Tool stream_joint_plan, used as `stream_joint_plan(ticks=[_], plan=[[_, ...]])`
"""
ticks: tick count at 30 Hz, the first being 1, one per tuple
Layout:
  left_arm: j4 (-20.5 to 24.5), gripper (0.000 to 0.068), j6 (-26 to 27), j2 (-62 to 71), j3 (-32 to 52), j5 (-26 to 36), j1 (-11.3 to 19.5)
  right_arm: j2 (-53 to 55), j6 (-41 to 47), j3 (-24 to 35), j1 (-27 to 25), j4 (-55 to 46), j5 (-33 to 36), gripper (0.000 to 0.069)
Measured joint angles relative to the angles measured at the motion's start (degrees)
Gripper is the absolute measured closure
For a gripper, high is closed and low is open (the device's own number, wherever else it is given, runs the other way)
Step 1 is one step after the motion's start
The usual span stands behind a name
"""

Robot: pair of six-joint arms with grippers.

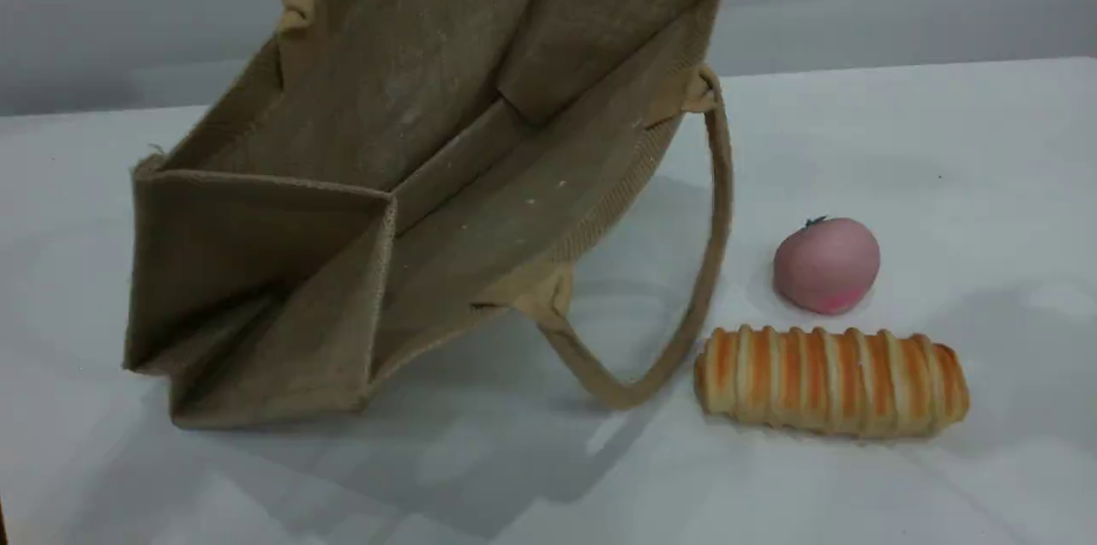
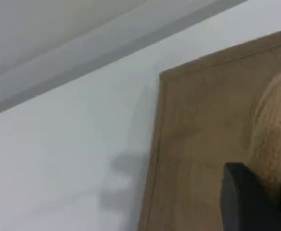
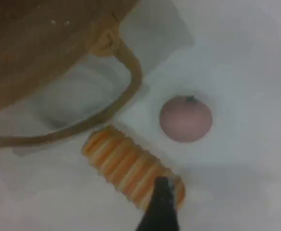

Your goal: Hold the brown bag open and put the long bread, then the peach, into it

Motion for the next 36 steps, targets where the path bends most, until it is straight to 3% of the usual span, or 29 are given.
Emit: stream_joint_plan(ticks=[9, 15, 23, 36], plan=[[0.0, 0.0589, 0.0, 0.0, 0.0, -0.1, 0.0, 0.13, -3.77, 0.0, 0.24, 2.27, 0.0, 0.0107], [0.05, 0.0589, 0.0, 0.0, 0.0, -0.1, 0.0, 1.41, -11.84, 0.0, 4.44, 2.04, 1.54, 0.0107], [0.05, 0.0589, 0.0, 0.0, 0.0, -0.1, 0.0, 9.14, -16.76, 0.0, 10.37, -2.46, 2.01, 0.0107], [0.05, 0.0589, 0.13, 0.0, 0.0, -0.21, 0.0, 23.66, -19.72, 0.0, 11.53, -2.09, -0.43, 0.0107]])
